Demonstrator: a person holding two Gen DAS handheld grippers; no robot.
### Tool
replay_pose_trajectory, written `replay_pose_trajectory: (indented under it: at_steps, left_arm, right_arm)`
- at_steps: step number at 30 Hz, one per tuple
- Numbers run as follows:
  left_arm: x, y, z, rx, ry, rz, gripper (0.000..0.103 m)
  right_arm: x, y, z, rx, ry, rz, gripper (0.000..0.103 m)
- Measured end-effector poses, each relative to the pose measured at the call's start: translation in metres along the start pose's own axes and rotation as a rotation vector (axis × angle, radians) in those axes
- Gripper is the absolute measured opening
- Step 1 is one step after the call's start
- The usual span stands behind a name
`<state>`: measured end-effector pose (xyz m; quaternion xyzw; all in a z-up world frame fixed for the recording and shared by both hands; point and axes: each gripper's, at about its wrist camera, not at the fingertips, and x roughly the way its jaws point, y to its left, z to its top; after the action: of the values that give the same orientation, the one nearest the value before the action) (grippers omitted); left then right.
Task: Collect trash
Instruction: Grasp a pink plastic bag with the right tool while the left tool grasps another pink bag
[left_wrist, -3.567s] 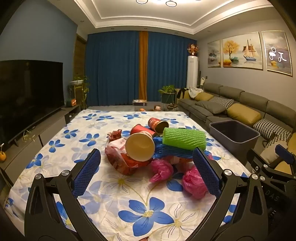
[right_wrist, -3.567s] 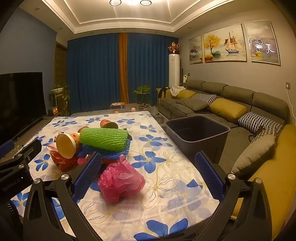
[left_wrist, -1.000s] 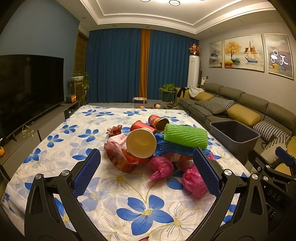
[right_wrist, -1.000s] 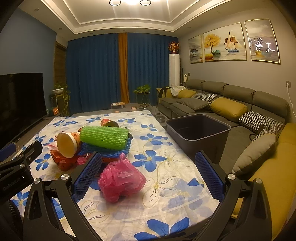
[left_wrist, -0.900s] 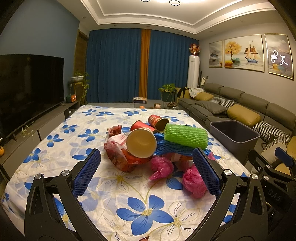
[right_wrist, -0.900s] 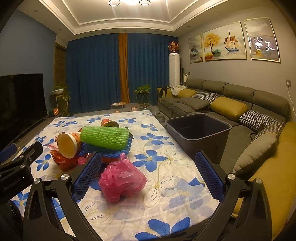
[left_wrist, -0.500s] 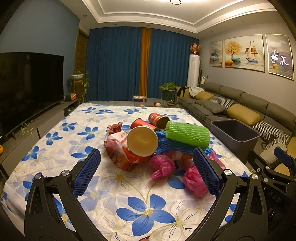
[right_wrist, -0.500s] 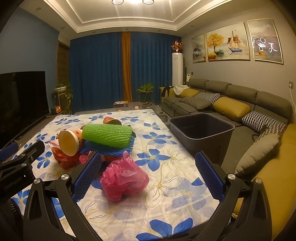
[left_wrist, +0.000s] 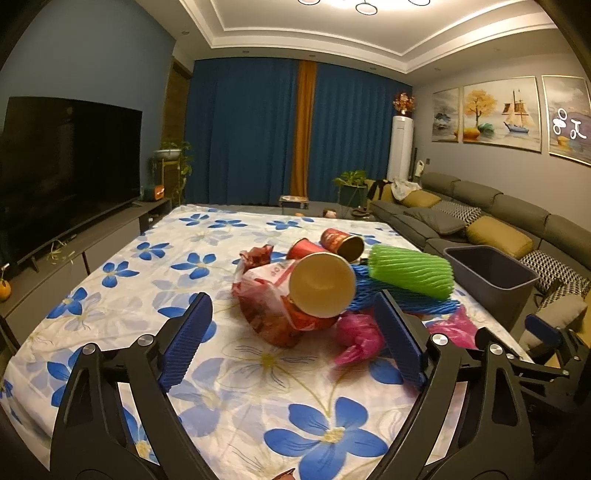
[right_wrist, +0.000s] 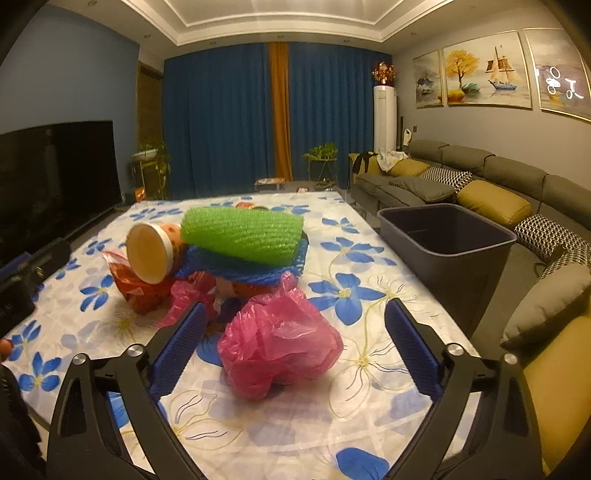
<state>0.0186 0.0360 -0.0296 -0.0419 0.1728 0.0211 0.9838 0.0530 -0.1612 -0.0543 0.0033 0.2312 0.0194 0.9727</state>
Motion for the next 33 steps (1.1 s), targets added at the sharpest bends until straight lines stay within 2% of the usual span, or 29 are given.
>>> replay_pose_trajectory:
  at_steps: [2, 5, 9, 14, 20, 24, 33]
  left_arm:
    - [0.003, 0.002, 0.000, -0.001, -0.001, 0.002, 0.086]
    - [0.011, 0.005, -0.001, -0.003, 0.006, -0.001, 0.084]
    - [0.025, 0.008, -0.002, -0.002, 0.027, -0.003, 0.079]
    - [0.047, 0.011, 0.002, -0.006, 0.048, -0.008, 0.068]
    - [0.071, 0.008, 0.008, 0.006, 0.066, -0.031, 0.062]
    - [0.086, -0.001, 0.008, 0.041, 0.089, -0.060, 0.059]
    - [0.112, -0.008, 0.013, 0.058, 0.125, -0.095, 0.054]
  right_arm:
    - [0.011, 0.001, -0.002, 0.005, 0.027, 0.011, 0.089]
    - [0.026, 0.000, -0.004, 0.014, 0.068, 0.027, 0.076]
    - [0.043, -0.001, -0.008, 0.032, 0.120, 0.069, 0.067]
    - [0.056, 0.001, -0.012, 0.035, 0.166, 0.128, 0.056]
    - [0.067, 0.002, -0.017, 0.030, 0.198, 0.183, 0.032]
    - [0.064, 0.002, -0.016, 0.022, 0.192, 0.202, 0.013]
    - [0.031, 0.004, -0.007, -0.029, 0.109, 0.255, 0.011]
